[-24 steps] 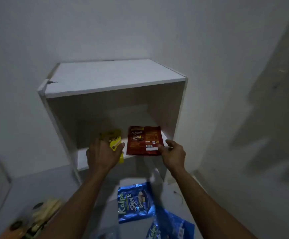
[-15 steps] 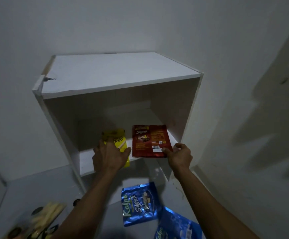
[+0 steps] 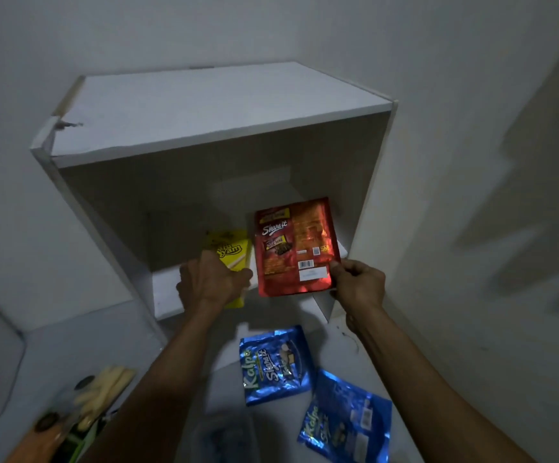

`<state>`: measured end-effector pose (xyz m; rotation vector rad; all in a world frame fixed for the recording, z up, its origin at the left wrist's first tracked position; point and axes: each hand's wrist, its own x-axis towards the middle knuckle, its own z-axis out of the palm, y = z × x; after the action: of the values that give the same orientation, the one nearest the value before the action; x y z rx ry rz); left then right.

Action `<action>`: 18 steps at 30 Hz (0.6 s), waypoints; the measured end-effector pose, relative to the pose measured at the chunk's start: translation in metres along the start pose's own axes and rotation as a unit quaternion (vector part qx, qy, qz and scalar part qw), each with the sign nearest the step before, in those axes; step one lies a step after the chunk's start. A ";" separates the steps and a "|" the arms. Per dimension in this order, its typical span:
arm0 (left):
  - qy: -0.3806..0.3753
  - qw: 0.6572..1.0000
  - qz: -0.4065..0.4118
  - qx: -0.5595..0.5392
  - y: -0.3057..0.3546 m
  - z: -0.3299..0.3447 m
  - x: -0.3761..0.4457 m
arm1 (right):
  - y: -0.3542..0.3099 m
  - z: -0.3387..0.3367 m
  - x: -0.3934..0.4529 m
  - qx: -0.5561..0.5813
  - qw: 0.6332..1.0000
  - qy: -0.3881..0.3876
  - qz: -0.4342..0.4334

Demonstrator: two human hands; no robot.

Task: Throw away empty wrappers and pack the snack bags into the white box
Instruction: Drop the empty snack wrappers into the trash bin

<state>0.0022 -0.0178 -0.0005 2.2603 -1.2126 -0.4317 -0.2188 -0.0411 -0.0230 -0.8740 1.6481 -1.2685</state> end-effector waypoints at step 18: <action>0.007 0.971 0.159 -0.177 0.021 0.113 -0.310 | 0.097 -0.324 -0.117 -0.037 0.987 0.107 -0.114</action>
<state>-0.2383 0.1975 -0.0704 1.7302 -1.3425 -0.4645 -0.4743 0.2071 -0.0551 -1.0245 1.8124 -1.5095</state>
